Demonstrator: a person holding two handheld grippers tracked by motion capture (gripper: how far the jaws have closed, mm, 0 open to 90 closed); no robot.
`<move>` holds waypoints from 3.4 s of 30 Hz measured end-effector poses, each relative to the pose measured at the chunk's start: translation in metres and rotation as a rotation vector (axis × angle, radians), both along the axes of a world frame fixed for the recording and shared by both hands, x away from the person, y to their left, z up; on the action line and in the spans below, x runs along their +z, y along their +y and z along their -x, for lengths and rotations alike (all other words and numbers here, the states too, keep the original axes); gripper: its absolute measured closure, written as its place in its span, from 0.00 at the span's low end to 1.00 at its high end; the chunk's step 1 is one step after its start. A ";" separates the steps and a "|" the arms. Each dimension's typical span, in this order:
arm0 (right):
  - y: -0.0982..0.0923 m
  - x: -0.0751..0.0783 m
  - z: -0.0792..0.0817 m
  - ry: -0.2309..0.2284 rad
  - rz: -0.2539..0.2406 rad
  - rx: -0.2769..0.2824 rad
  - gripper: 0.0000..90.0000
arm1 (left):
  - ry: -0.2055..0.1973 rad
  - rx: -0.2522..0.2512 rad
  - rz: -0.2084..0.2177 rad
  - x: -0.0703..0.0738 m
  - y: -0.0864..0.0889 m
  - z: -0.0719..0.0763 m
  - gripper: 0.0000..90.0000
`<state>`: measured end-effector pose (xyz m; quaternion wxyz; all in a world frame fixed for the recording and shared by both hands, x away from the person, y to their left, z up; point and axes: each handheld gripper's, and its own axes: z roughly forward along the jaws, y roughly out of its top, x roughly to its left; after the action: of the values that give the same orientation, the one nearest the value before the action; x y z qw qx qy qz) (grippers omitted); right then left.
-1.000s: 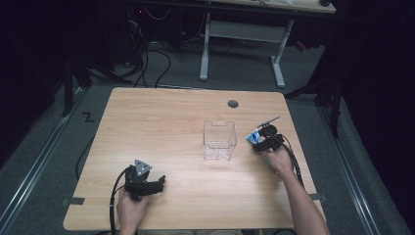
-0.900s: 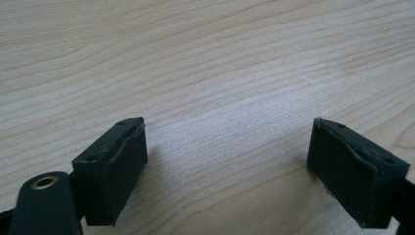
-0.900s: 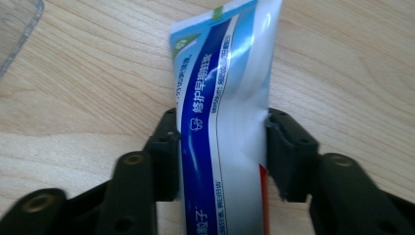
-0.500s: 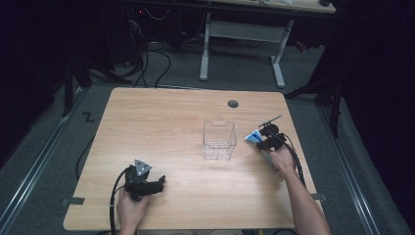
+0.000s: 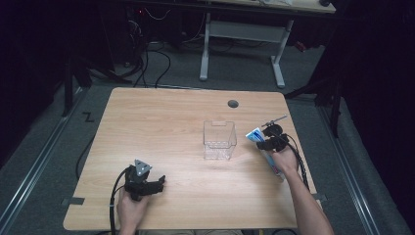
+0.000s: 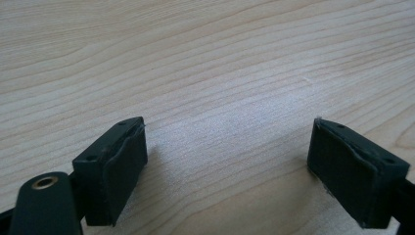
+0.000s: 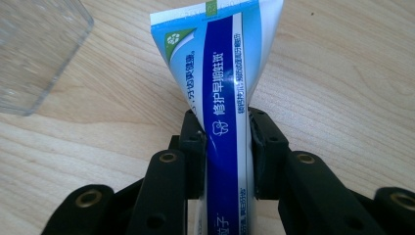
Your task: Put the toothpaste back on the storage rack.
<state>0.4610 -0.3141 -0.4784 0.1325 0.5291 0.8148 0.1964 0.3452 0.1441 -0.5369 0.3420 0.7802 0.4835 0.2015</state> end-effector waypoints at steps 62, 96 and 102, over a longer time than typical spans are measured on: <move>0.007 0.065 0.068 -0.279 -0.270 0.125 0.80 | -0.001 0.000 -0.001 0.000 0.000 0.000 0.17; 0.050 0.097 0.066 -0.356 -0.354 0.243 0.80 | -0.001 -0.001 0.000 0.000 0.000 0.000 0.17; 0.057 0.103 0.065 -0.366 -0.357 0.264 0.80 | -0.001 -0.001 0.000 0.000 0.000 0.000 0.17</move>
<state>0.3964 -0.2575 -0.3757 0.1553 0.3892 0.7917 0.4446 0.3452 0.1440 -0.5369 0.3421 0.7804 0.4830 0.2017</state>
